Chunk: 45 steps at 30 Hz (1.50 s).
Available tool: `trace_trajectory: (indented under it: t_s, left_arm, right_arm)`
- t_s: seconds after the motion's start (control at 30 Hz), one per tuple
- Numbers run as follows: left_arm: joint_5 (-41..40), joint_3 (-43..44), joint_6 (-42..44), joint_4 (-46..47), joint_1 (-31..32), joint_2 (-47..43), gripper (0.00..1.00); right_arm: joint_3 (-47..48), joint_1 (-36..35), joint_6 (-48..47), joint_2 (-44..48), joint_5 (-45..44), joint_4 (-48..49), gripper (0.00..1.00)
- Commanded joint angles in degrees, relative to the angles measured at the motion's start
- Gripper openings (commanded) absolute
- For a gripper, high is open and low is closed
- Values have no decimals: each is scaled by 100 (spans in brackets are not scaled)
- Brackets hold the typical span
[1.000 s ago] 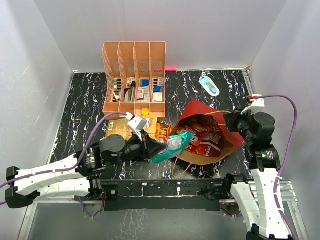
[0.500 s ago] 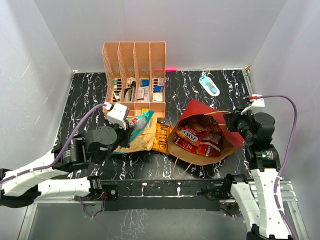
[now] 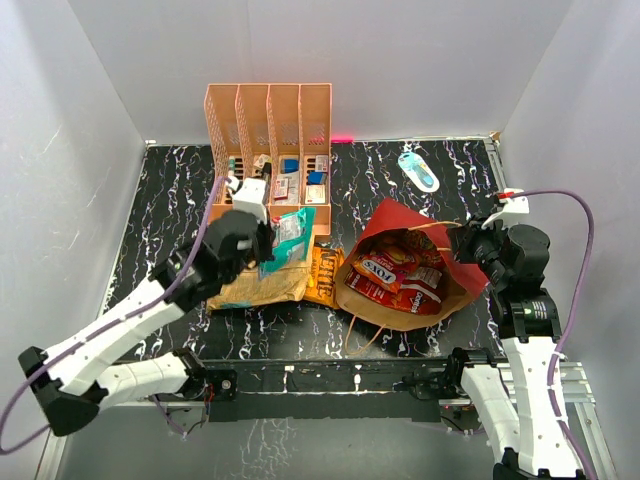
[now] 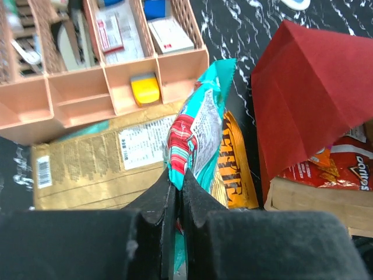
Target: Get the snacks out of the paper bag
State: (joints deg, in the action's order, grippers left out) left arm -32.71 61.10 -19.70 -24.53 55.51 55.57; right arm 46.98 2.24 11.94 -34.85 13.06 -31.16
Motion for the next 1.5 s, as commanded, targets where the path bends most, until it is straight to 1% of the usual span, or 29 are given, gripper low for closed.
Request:
trace_trajectory:
  t_s: [0.0, 0.07, 0.13, 0.2, 0.23, 0.3, 0.43, 0.6, 0.77, 0.83, 0.93, 1.03, 1.17, 1.27, 1.33, 1.47]
  left_arm:
    - [3102, 74, -361, 363, -1514, 142, 0]
    - [4119, -62, -518, 420, -2170, 203, 0]
    - [5343, -309, -813, 693, -2952, 301, 0]
    - [6533, -609, -1311, 1070, -3724, 499, 0]
    - [6964, -766, -1583, 1299, -4021, 607, 0]
    - [7392, -952, -1819, 1624, -4267, 795, 0]
    - [7466, -984, -1841, 1622, -4289, 1057, 0]
    - [7374, -1001, -1621, 1223, -4304, 1346, 0]
    - [6828, -763, -1177, 544, -4421, 1720, 0]
    - [6840, -624, -1128, 511, -4443, 1706, 0]
    - [7203, -523, -1268, 690, -4435, 1500, 0]
    - [7761, -353, -1280, 647, -4434, 1296, 0]
    - [8233, -306, -1389, 647, -4430, 845, 0]
    - [8393, -429, -1526, 655, -4388, 695, 0]
    - [8587, -700, -1865, 1224, -4382, 568, 0]
    - [8510, -1026, -2268, 1428, -4395, 758, 0]
  right_arm:
    - [-29, -4, -52, 20, -58, 382, 8]
    - [-31, -4, -50, 22, -41, 382, 8]
    - [-31, -4, -43, 14, -33, 379, 8]
    - [-31, -4, -44, -3, -25, 383, 8]
    - [-31, -4, -51, -8, -19, 382, 8]
    - [-31, -4, -53, -5, -4, 389, 8]
    - [-40, -4, -52, -12, 36, 397, 8]
    - [-43, -4, -46, -20, 21, 400, 8]
    - [-40, -4, -44, -21, 28, 408, 8]
    - [-48, -4, -49, -22, 43, 404, 8]
    - [-49, -4, -48, -38, 48, 413, 8]
    - [-57, -4, -45, -66, 48, 417, 8]
    - [-58, -5, -48, -74, 64, 434, 8]
    - [-66, -4, -45, -74, 95, 435, 8]
    - [-66, -5, -51, -74, 116, 444, 8]
    - [-66, -4, -54, -91, 127, 444, 8]
